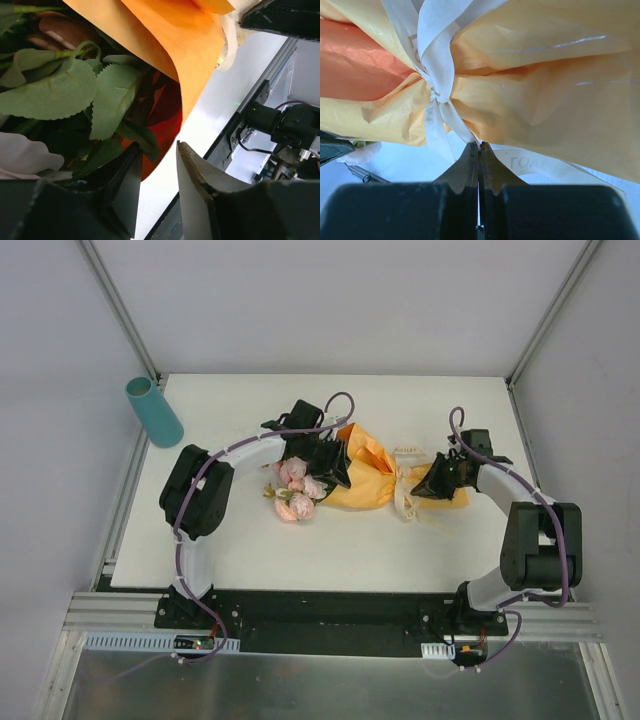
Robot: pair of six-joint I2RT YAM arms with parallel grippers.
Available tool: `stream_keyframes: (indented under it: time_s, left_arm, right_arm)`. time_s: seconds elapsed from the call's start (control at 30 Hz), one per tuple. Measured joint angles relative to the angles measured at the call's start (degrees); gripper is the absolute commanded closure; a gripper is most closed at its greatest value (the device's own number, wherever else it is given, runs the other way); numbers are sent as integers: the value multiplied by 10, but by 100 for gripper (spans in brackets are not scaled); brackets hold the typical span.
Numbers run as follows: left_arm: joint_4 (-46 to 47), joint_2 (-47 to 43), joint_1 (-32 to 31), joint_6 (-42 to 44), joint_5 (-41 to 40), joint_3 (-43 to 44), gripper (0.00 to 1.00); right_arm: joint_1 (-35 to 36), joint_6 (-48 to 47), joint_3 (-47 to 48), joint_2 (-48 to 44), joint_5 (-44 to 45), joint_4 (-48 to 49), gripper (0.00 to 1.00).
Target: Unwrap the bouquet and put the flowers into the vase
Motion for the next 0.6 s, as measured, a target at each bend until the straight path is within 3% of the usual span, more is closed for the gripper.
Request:
stream_keyframes:
  time_s: [0.27, 0.6]
  left_arm:
    - [2, 8, 0, -7, -2, 0, 100]
    - [-12, 8, -3, -2, -36, 3, 100]
  right_arm:
    - [0, 32, 4, -38, 46, -1, 100]
    - [-9, 63, 13, -82, 155, -3, 100]
